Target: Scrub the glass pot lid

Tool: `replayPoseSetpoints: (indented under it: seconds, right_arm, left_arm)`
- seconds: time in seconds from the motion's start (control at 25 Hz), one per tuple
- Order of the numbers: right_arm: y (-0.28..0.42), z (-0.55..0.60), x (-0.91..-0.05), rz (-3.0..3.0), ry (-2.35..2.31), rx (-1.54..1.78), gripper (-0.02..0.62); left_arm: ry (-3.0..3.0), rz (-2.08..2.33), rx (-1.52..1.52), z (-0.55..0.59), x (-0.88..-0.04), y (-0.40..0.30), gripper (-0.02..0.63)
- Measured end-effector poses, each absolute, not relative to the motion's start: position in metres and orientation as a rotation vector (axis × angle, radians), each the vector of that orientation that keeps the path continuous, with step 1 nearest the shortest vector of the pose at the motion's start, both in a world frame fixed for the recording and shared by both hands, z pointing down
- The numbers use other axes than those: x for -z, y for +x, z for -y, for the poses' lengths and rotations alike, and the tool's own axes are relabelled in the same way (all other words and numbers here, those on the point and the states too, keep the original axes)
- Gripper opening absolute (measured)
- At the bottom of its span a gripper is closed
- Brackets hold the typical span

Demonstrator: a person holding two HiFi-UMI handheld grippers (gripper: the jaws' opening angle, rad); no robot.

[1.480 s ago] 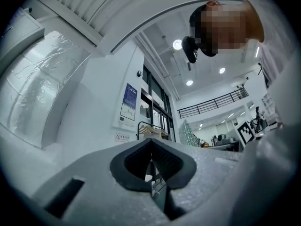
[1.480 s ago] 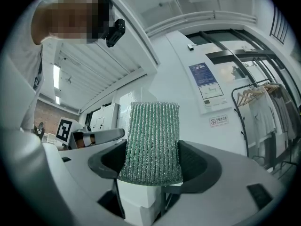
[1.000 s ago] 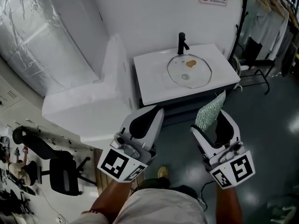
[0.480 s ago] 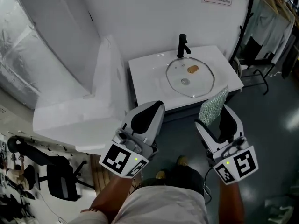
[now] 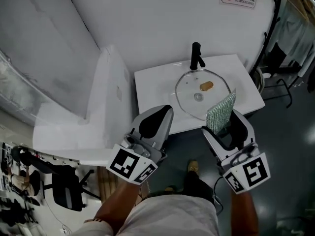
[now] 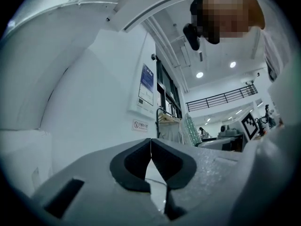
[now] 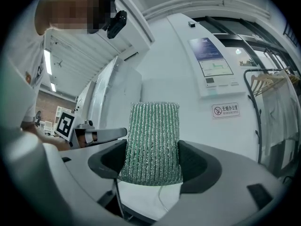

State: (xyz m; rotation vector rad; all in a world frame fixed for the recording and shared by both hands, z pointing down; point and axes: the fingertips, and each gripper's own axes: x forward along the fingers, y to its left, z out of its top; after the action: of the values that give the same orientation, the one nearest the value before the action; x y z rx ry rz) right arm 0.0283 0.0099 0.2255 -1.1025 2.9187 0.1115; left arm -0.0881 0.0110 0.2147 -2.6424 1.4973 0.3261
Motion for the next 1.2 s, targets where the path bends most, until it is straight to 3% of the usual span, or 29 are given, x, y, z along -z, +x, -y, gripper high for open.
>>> replayPoseSetpoints:
  seconds: [0.56, 1.2]
  right_arm:
    - [0.037, 0.127, -0.261, -3.187, -0.815, -0.063, 0.339]
    - [-0.018, 0.194, -0.321, -3.586, -0.648, -0.078, 0.339]
  left_arm:
    - [-2.581, -1.849, -0.168, 0.122, -0.272, -0.082, 0.017]
    - [-2.682, -2.037, 0.017, 0.187, -0.361, -0.108, 0.017]
